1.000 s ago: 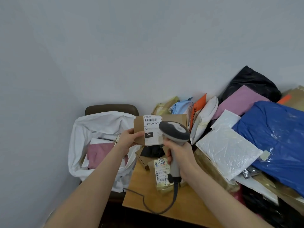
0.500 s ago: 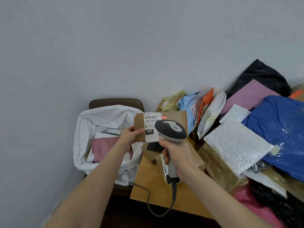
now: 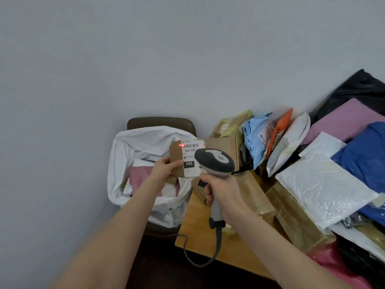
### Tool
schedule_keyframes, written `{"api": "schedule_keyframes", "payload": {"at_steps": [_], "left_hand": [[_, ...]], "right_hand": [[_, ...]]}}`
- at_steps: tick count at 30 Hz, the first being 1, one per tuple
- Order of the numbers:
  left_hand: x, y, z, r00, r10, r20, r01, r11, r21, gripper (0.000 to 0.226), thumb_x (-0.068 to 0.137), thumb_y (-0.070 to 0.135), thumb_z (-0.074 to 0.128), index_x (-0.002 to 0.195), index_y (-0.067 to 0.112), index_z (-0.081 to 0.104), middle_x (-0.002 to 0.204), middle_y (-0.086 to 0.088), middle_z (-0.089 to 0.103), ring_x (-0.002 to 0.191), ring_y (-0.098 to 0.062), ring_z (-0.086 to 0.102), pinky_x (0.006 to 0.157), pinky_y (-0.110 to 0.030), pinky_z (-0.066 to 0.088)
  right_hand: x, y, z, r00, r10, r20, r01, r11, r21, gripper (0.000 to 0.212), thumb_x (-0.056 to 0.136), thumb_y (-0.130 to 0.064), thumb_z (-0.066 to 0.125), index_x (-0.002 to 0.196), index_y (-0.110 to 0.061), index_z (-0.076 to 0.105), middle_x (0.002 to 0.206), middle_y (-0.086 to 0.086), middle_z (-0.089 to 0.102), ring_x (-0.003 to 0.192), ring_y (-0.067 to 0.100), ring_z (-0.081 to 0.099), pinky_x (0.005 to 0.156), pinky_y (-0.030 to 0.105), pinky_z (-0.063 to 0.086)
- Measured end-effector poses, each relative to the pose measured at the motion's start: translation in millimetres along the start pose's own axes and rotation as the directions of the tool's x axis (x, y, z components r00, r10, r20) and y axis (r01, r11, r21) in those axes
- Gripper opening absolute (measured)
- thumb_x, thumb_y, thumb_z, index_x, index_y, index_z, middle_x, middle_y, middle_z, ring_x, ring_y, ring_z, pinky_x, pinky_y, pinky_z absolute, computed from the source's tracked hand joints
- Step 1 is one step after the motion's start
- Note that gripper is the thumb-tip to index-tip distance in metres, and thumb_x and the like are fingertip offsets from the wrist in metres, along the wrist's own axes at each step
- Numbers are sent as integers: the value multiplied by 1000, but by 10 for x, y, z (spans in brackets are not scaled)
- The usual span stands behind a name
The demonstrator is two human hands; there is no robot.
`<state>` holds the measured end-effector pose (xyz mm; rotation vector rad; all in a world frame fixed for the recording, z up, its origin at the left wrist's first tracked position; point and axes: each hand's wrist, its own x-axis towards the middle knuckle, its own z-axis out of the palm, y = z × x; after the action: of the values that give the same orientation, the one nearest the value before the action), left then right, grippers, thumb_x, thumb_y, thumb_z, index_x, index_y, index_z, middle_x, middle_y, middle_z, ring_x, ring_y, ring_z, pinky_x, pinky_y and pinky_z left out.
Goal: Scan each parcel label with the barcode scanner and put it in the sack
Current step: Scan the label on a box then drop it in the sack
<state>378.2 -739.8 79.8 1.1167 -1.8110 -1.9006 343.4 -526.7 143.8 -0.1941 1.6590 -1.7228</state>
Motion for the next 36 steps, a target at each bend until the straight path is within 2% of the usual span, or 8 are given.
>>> {"api": "schedule_keyframes", "payload": {"at_steps": [9, 17, 20, 22, 26, 31, 33, 36], "left_hand": [[84, -51, -279, 998, -4, -69, 1, 999, -41, 33, 84, 12, 71, 115, 7, 61, 105, -8, 70, 93, -24, 67, 74, -35, 59], [630, -23, -1140, 979, -22, -204, 10, 998, -57, 32, 83, 13, 72, 112, 3, 63, 99, -10, 72, 85, -20, 70, 73, -33, 59], [1044, -44, -1659, 959, 18, -284, -9, 999, 34, 21, 83, 12, 73, 102, 9, 66, 94, -6, 71, 72, -11, 70, 60, -24, 56], [1403, -112, -1997, 943, 49, -329, 6, 986, 164, 22, 82, 14, 73, 103, 11, 68, 95, -4, 71, 74, -10, 68, 64, -24, 55], [2086, -315, -2466, 943, 98, -319, 76, 868, 490, 33, 77, 30, 71, 108, 17, 71, 96, 2, 73, 84, -15, 68, 80, -36, 57], [2862, -625, -2528, 971, 91, -222, 82, 742, 665, 35, 86, 25, 67, 116, 8, 66, 109, -7, 70, 89, -18, 62, 72, -26, 42], [3156, -789, -2573, 972, 51, -229, 126, 712, 691, 53, 88, 22, 65, 135, 5, 48, 119, -15, 64, 104, -29, 61, 81, -34, 46], [3368, -1041, -2582, 962, 133, -239, 151, 473, 868, 82, 88, 12, 64, 151, 2, 12, 138, -22, 45, 123, -36, 46, 98, -45, 40]], "right_hand": [[246, 74, 212, 997, 24, 68, -21, 999, -32, 31, 83, -12, 67, 54, -8, 57, 46, 4, 51, 40, 15, 43, 47, 27, 39], [1029, -67, 921, 997, 69, 40, -74, 990, 123, 7, 88, -16, 68, 87, -12, 62, 55, 3, 59, 46, 13, 50, 52, 28, 46], [1548, -39, 1277, 993, 108, -37, -103, 987, 123, 11, 88, -18, 68, 82, -12, 62, 56, 4, 58, 50, 14, 51, 54, 29, 47], [1895, 26, 1553, 989, 129, -66, -120, 985, 125, 14, 89, -16, 67, 78, -10, 62, 57, 7, 56, 49, 15, 49, 53, 29, 44], [2499, 227, 2104, 977, 178, -118, -163, 979, 125, 15, 89, -12, 66, 74, -9, 63, 53, 6, 54, 44, 14, 45, 49, 29, 40], [3080, 568, 2448, 937, 284, -204, -258, 955, 144, 16, 88, -12, 68, 73, -8, 61, 51, 6, 56, 40, 14, 46, 46, 25, 41], [3248, 694, 2504, 923, 317, -220, -287, 945, 156, 17, 87, -11, 68, 72, -8, 60, 49, 5, 56, 39, 13, 46, 42, 22, 40], [3445, 872, 2555, 904, 356, -239, -324, 932, 162, 17, 87, -10, 68, 72, -7, 60, 47, 4, 56, 38, 13, 46, 39, 20, 40]]}}
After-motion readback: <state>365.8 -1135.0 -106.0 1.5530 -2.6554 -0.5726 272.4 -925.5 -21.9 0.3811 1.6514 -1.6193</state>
